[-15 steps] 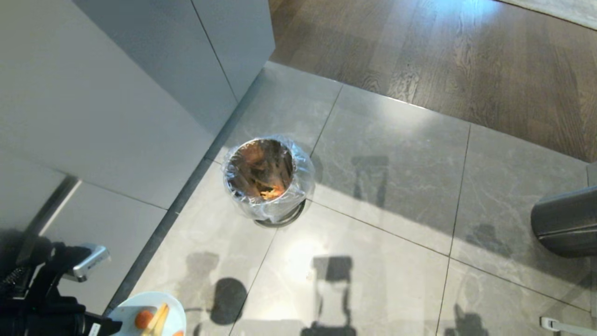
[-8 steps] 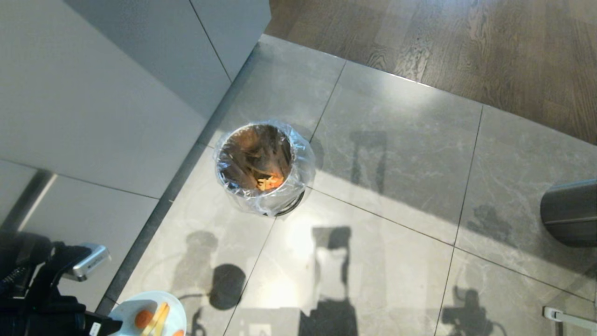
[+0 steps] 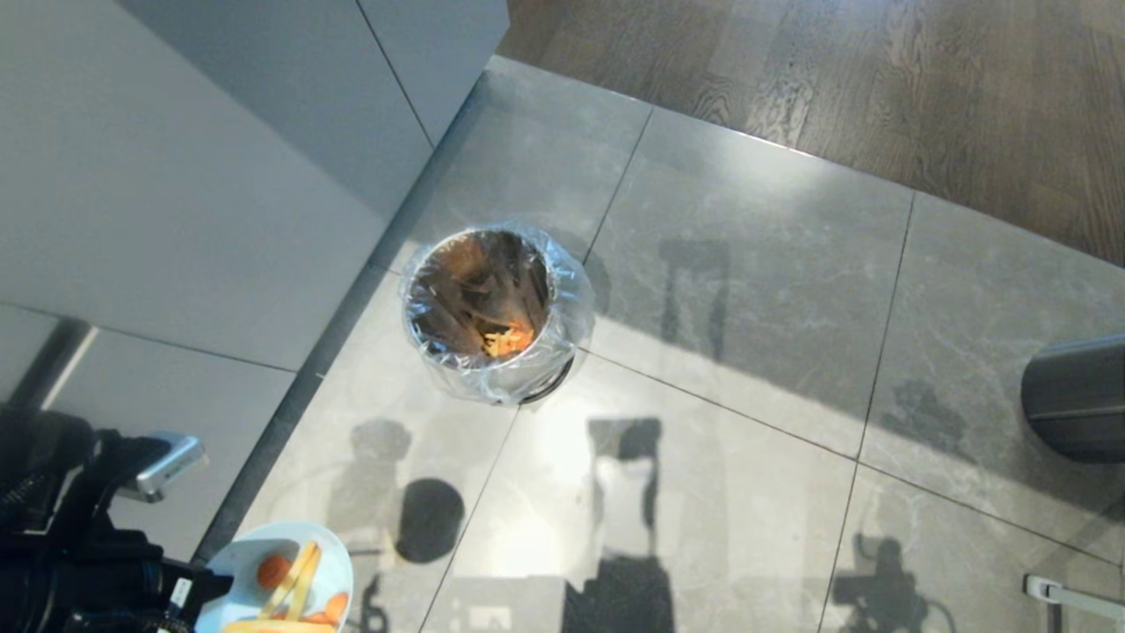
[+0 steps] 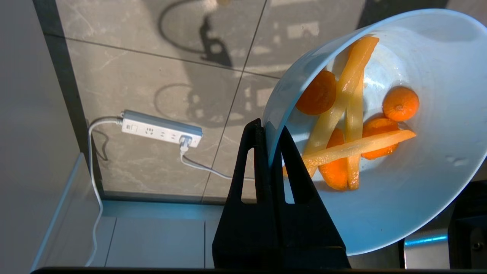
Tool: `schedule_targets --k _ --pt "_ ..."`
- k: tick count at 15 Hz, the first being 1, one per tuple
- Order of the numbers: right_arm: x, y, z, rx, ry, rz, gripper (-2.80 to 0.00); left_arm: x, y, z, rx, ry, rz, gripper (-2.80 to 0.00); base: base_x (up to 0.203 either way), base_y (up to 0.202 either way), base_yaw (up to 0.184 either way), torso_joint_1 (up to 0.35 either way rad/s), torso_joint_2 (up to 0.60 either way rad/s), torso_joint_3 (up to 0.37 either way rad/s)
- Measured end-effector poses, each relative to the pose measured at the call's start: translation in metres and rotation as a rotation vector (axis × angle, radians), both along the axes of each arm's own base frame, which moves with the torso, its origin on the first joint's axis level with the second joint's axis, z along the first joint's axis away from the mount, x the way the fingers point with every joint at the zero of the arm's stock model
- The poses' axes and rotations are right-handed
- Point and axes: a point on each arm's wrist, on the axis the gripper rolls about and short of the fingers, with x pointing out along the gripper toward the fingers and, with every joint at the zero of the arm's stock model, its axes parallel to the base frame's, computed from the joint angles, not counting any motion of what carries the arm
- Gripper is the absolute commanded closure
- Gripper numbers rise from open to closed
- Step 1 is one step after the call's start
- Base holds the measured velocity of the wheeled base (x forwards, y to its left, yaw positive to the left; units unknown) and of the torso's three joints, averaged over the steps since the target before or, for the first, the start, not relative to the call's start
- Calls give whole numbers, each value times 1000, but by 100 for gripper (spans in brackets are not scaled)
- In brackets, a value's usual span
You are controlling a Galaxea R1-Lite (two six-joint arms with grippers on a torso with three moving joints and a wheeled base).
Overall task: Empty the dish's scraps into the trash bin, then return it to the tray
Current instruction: Move the bowl over the trash can
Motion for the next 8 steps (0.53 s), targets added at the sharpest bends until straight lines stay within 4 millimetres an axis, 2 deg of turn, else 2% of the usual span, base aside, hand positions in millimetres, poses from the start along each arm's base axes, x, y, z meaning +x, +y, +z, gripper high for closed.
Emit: schedule_targets --k 8 --pt "0 0 0 0 0 1 0 30 -10 33 11 -119 -57 0 0 0 0 0 0 0"
